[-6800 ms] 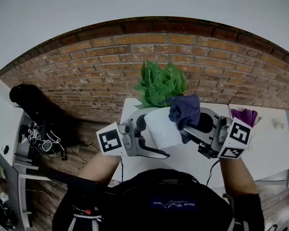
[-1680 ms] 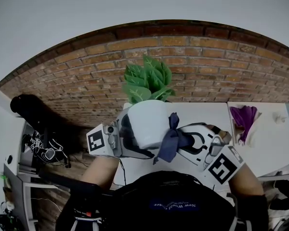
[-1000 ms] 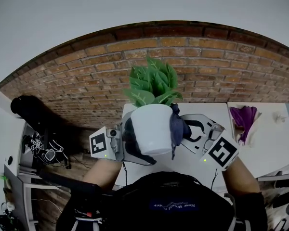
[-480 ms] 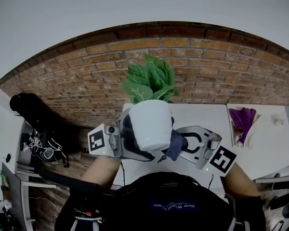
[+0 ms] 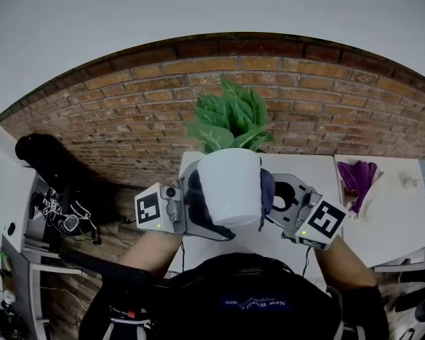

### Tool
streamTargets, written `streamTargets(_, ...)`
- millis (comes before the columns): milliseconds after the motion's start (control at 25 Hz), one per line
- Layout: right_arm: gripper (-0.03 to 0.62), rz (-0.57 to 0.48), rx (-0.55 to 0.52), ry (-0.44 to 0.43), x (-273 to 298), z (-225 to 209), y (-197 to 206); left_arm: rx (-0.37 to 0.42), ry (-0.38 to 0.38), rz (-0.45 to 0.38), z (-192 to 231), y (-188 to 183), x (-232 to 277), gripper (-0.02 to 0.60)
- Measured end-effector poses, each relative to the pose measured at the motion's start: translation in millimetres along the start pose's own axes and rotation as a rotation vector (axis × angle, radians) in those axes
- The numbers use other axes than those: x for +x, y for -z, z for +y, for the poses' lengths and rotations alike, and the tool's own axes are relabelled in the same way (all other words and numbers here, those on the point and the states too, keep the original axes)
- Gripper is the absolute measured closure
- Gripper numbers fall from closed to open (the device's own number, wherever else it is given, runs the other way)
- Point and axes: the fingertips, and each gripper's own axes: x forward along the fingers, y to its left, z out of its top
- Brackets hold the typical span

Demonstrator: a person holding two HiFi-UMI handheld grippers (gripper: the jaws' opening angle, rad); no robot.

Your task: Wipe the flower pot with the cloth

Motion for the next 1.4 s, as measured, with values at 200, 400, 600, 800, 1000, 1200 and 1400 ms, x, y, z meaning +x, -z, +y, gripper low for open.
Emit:
streamTargets(200,0.488,-0.052,-0.058,-0.119,-1.6,41.3,-7.9,0.026,-0.02,-0.013,8.5,-1.9,-3.8,0.054)
streamTargets(400,0.488,-0.052,-0.002,-0.134,-5.0,39.7,5.5,0.012,-0.014,-0.013,8.2,-1.3,-2.0,0.054)
streamTargets(600,0.488,-0.07,0.116,-0.025,3.2,2.2,16.5,-0.032,0.018,-0.02,-2.0,-0.1,3.8,0.054)
streamTargets(800,0.488,-0.091,0.167,-0.016,13.7,-1.0,11.6,-0.033,0.006,-0.028,-2.3,0.4,5.2,0.055)
streamTargets(1000,0.488,-0.094,0.094,-0.077,12.0,22.3,8.0,0.01,-0.002,0.011,0.7,8.5,5.1,0.055)
streamTargets(1200,0.488,-0.104,-0.029,-0.209,6.7,65.4,1.8,0.019,-0.027,0.003,11.7,8.6,2.2,0.055)
streamTargets(1400,0.488,-0.142,0.101,-0.163,7.6,42.4,10.7,0.007,-0.014,0.012,9.2,10.5,1.6,0.055)
